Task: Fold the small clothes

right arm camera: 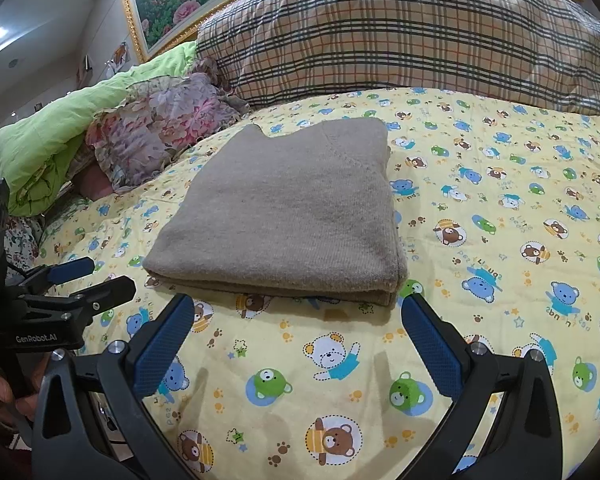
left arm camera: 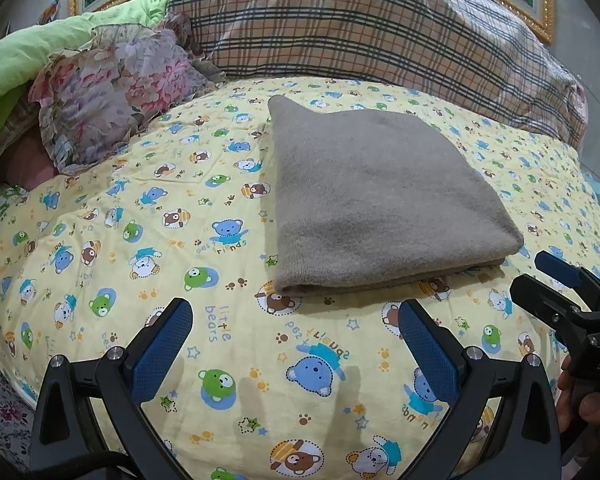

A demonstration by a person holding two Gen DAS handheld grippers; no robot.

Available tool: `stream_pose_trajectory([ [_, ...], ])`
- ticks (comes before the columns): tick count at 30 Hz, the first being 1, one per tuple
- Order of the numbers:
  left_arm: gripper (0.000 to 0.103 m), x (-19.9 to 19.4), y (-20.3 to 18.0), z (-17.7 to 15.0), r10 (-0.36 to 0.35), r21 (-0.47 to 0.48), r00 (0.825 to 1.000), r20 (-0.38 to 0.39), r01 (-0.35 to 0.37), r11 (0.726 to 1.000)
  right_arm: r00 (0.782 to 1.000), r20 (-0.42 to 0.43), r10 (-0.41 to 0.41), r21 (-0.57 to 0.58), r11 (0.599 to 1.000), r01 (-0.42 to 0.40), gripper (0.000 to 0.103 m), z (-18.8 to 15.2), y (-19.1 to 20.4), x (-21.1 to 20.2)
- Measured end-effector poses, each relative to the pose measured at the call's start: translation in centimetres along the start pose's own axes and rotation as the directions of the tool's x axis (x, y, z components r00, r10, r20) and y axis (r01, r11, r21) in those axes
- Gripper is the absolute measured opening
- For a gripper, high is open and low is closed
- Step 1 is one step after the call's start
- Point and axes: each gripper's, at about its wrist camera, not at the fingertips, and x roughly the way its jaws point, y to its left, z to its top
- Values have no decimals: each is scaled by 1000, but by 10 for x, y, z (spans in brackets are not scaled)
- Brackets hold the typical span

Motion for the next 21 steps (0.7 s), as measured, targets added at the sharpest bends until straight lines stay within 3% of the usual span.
stream_pose_trajectory([
  [21, 103, 1, 0, -1, -10, 3, 1000, -10, 10, 1000, 1000, -4, 3, 1, 1000, -3, 103, 0, -1, 2],
])
